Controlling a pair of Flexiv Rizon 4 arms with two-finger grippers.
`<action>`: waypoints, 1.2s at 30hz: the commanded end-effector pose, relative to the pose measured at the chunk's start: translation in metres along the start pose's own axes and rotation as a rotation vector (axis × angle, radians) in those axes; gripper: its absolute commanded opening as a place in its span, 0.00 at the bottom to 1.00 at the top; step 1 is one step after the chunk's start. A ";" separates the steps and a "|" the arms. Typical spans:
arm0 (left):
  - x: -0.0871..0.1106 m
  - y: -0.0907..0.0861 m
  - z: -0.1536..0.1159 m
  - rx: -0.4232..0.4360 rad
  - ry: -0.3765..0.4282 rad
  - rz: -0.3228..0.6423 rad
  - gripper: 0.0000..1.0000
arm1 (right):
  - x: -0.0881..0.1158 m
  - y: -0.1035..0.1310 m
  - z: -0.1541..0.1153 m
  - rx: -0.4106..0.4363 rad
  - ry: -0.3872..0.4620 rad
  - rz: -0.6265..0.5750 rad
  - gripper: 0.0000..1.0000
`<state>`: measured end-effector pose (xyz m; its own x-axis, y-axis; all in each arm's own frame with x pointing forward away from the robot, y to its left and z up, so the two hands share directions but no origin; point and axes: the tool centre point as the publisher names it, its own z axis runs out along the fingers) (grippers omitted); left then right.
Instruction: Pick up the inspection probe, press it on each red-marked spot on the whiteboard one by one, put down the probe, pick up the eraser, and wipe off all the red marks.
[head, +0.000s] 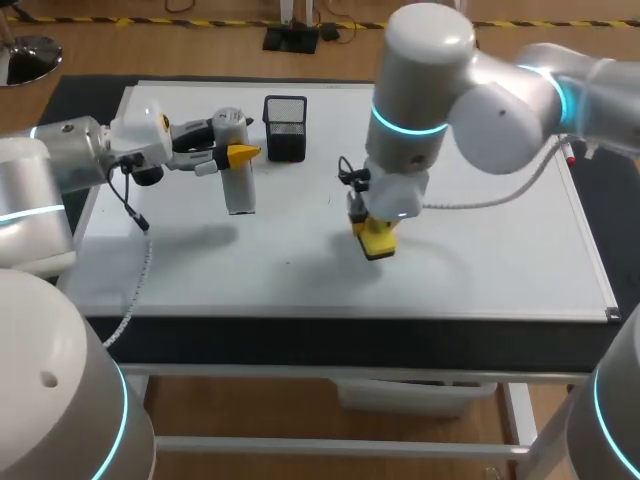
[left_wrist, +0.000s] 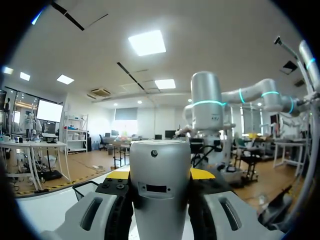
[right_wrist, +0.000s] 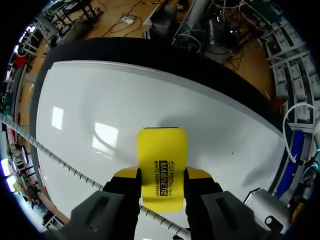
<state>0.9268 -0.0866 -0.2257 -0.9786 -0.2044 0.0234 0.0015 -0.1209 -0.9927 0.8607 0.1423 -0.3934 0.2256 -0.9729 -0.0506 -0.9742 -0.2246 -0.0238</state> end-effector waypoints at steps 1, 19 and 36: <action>-0.001 0.000 0.000 0.002 0.003 -0.001 0.00 | -0.015 -0.019 0.017 -0.042 0.045 0.003 0.00; -0.001 0.000 0.000 0.002 0.003 -0.001 0.00 | -0.010 -0.025 0.037 -0.050 0.054 0.044 0.00; -0.001 0.000 0.000 0.002 0.003 -0.001 0.00 | 0.039 -0.024 0.041 -0.043 0.060 0.150 0.00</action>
<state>0.9268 -0.0866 -0.2257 -0.9786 -0.2043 0.0233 0.0016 -0.1210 -0.9927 0.8923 0.1251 -0.4302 0.0769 -0.9968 0.0206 -0.9967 -0.0764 0.0264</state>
